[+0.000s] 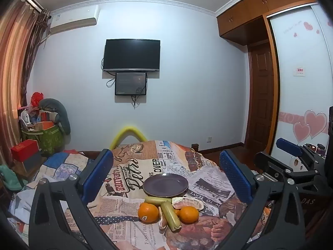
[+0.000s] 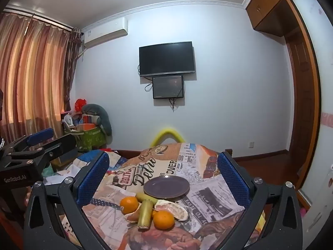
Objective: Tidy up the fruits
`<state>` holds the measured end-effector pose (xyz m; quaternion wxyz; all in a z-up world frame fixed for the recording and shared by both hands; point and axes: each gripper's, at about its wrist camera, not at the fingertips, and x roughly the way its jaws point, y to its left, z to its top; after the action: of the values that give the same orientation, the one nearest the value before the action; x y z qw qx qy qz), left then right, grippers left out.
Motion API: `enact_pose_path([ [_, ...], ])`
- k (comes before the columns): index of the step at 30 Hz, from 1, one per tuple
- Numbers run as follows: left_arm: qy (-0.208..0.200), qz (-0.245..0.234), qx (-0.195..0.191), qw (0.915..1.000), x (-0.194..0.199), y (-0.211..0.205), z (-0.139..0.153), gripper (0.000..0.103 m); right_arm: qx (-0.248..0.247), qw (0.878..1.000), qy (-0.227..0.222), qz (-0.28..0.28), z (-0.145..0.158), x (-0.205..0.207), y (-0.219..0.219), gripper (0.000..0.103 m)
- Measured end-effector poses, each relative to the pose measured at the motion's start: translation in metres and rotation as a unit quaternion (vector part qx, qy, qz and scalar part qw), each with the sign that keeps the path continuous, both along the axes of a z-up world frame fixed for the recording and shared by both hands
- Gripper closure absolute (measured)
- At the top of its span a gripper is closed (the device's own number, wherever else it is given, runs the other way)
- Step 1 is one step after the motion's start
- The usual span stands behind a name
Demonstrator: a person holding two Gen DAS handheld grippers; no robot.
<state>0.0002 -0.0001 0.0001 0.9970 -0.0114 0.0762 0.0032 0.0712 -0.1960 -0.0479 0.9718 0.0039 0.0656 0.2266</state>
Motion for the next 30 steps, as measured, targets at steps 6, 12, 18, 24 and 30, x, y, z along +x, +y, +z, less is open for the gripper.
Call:
enact_pose_path([
  [6, -0.004, 0.006, 0.001, 1.0000, 0.0015, -0.0013, -0.0017, 0.000, 0.001, 1.000, 0.003, 0.000, -0.0004, 0.0009, -0.0011, 0.000],
  [12, -0.001, -0.001, -0.002, 1.0000, 0.0021, 0.0006, -0.0024, 0.000, 0.003, 1.000, 0.002, 0.002, 0.0008, -0.0012, -0.0019, 0.000],
  [18, -0.001, -0.003, -0.001, 1.0000, 0.0016, 0.0009, 0.0003, 0.000, 0.005, 1.000, 0.003, 0.000, 0.0018, -0.0015, -0.0008, 0.000],
  [24, -0.002, -0.003, -0.002, 1.0000, 0.0013, 0.0018, -0.0014, 0.000, 0.007, 1.000, 0.006, -0.001, 0.0009, 0.0004, -0.0028, 0.000],
  [30, 0.000, -0.004, -0.002, 1.0000, 0.0023, 0.0011, -0.0015, 0.000, 0.007, 1.000, 0.007, -0.002, 0.0023, 0.0006, -0.0031, 0.000],
])
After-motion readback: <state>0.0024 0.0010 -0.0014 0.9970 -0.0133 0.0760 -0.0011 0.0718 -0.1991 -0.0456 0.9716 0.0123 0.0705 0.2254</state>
